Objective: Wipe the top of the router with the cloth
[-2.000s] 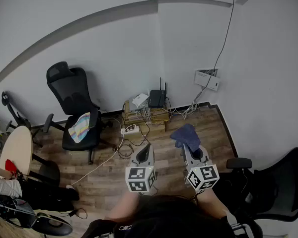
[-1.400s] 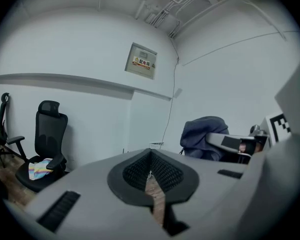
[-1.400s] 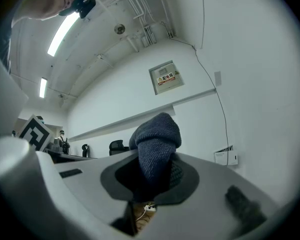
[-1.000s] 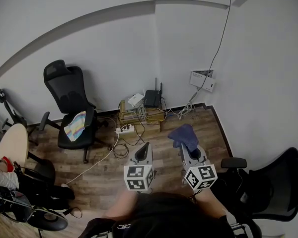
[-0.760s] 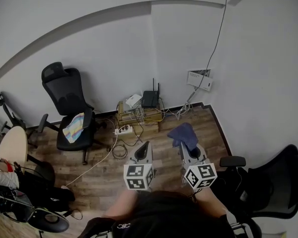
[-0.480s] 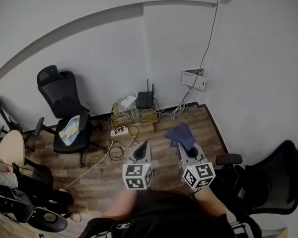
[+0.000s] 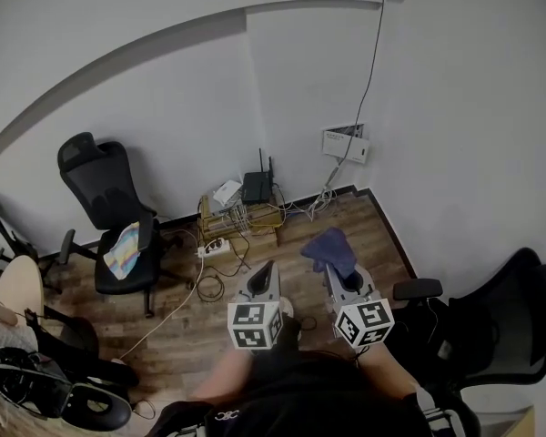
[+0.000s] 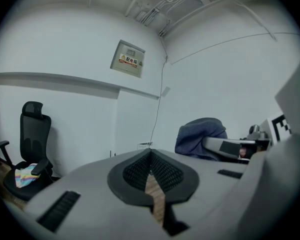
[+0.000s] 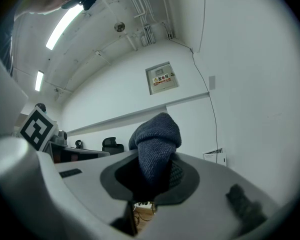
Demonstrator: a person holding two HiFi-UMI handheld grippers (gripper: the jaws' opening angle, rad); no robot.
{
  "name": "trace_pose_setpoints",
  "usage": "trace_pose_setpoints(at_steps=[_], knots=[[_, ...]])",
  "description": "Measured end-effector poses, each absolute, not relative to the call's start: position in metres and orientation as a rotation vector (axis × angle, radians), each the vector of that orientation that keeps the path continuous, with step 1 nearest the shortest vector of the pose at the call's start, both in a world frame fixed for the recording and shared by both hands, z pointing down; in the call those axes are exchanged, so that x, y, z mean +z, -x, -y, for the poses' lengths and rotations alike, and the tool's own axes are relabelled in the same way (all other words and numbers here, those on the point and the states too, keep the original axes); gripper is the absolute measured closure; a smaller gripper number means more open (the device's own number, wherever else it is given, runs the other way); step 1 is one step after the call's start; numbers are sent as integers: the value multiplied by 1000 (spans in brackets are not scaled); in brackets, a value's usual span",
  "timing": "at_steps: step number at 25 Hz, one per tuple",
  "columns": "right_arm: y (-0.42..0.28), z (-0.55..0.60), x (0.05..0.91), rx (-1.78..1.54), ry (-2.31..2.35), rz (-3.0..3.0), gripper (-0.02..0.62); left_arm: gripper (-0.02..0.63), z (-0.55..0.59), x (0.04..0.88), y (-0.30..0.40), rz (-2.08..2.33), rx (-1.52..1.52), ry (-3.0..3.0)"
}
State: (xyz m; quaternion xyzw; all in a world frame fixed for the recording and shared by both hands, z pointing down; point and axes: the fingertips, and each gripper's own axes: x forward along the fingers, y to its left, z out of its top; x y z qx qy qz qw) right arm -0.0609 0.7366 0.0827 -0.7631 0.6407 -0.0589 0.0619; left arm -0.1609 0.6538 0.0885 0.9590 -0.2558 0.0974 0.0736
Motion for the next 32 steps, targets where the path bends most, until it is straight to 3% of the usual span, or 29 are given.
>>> trace_pose_setpoints(at_steps=[12,32], knots=[[8,-668,102,-220,2363,-1953,535,601,-584,110,97,698,283,-2855],[-24,-454,96,-308,2250,-2128,535,601,-380,123,68,804,320,-2677]])
